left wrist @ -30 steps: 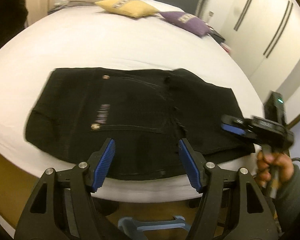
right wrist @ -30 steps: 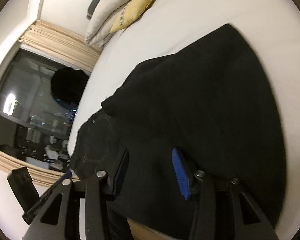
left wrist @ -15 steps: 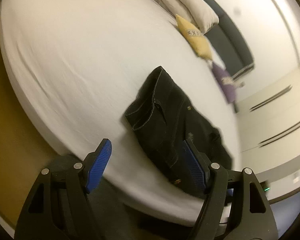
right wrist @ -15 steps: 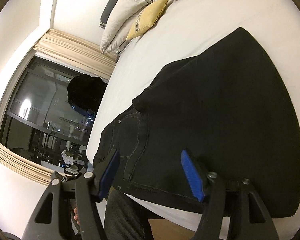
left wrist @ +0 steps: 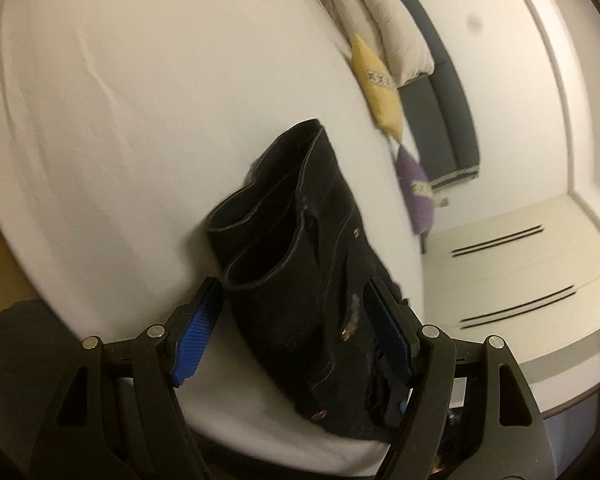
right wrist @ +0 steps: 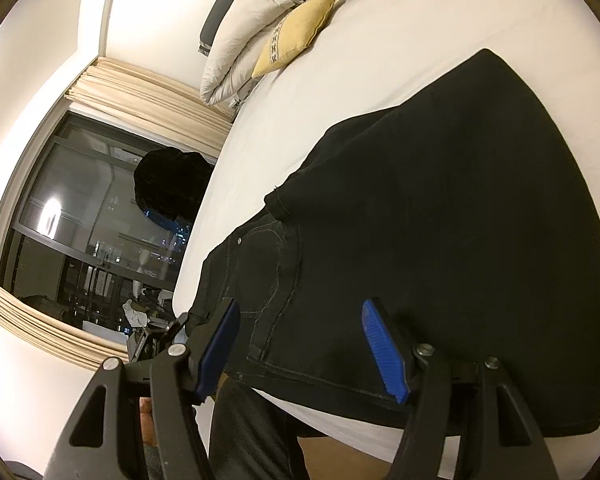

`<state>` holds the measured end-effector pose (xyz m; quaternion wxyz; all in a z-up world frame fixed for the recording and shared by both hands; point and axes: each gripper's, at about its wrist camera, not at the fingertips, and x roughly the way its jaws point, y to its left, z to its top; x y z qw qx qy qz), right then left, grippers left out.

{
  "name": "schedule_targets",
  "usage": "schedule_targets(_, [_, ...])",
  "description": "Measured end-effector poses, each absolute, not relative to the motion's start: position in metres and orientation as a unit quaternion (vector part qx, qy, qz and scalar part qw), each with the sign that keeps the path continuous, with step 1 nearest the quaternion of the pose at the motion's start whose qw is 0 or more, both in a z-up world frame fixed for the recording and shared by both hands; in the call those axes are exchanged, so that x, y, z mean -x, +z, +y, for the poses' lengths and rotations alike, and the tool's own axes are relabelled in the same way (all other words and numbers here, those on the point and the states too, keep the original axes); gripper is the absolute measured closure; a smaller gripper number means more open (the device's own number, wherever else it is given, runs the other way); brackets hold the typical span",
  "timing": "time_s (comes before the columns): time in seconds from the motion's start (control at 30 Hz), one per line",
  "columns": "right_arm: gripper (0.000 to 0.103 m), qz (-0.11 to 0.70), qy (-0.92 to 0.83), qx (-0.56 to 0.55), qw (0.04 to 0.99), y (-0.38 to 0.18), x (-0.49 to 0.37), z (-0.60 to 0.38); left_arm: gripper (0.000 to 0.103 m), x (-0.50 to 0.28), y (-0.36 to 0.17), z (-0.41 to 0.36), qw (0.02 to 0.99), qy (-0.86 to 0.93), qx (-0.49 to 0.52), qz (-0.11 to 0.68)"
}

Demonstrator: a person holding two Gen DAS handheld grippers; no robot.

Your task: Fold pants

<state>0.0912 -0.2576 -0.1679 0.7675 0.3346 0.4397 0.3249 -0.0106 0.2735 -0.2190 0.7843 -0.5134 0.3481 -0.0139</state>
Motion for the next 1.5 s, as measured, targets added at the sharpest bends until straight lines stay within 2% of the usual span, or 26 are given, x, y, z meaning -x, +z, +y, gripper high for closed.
schedule_targets(0.1, [0.036, 0.44, 0.325, -0.334, 0.767, -0.167, -0.091, -0.257, 0.034, 0.006, -0.224, 0.273, 0.78, -0.018, 0.528, 0.336])
schedule_targets(0.13, [0.036, 0.44, 0.326, -0.334, 0.767, -0.167, -0.091, -0.256, 0.038, 0.004, -0.225, 0.273, 0.778, -0.017, 0.532, 0.334])
schedule_targets(0.2, [0.036, 0.44, 0.327, -0.334, 0.767, -0.167, -0.092, -0.256, 0.053, 0.002, -0.229, 0.274, 0.774, -0.016, 0.541, 0.328])
schedule_targets(0.23, [0.036, 0.44, 0.327, -0.334, 0.767, -0.168, -0.092, -0.256, 0.071, 0.001, -0.23, 0.275, 0.771, -0.013, 0.546, 0.326])
schedule_targets(0.27, [0.036, 0.44, 0.327, -0.334, 0.767, -0.167, -0.093, -0.256, 0.077, 0.001, -0.232, 0.276, 0.769, -0.011, 0.55, 0.325])
schedule_targets(0.33, [0.036, 0.439, 0.327, -0.334, 0.767, -0.167, -0.094, -0.255, 0.078, -0.002, -0.236, 0.276, 0.767, -0.011, 0.553, 0.325])
schedule_targets(0.47, [0.036, 0.44, 0.326, -0.333, 0.768, -0.167, -0.095, -0.252, 0.089, -0.005, -0.24, 0.275, 0.77, -0.009, 0.55, 0.324])
schedule_targets(0.77, [0.036, 0.445, 0.311, -0.329, 0.772, -0.167, -0.102, -0.254, 0.092, -0.008, -0.224, 0.27, 0.79, -0.012, 0.527, 0.315])
schedule_targets(0.93, [0.036, 0.46, 0.302, -0.327, 0.768, -0.171, -0.116, -0.252, 0.093, -0.021, -0.179, 0.248, 0.833, -0.032, 0.454, 0.313])
schedule_targets(1.03, [0.036, 0.473, 0.301, -0.325, 0.761, -0.172, -0.125, -0.254, 0.093, -0.04, -0.139, 0.208, 0.871, -0.066, 0.374, 0.311])
schedule_targets(1.13, [0.03, 0.477, 0.307, -0.345, 0.748, -0.168, -0.139, -0.262, 0.093, -0.059, -0.109, 0.142, 0.896, -0.121, 0.286, 0.317])
schedule_targets(1.2, [0.026, 0.482, 0.312, -0.363, 0.734, -0.164, -0.15, -0.268, 0.093, -0.071, -0.11, 0.097, 0.891, -0.165, 0.262, 0.331])
schedule_targets(1.3, [0.025, 0.497, 0.336, -0.378, 0.705, -0.152, -0.169, -0.267, 0.092, -0.077, -0.124, 0.049, 0.883, -0.199, 0.238, 0.352])
schedule_targets(1.4, [0.02, 0.494, 0.376, -0.37, 0.691, -0.129, -0.181, -0.261, 0.092, -0.077, -0.133, 0.02, 0.879, -0.221, 0.208, 0.369])
schedule_targets(1.5, [0.018, 0.488, 0.392, -0.357, 0.694, -0.113, -0.19, -0.257, 0.092, -0.08, -0.136, 0.003, 0.878, -0.229, 0.19, 0.375])
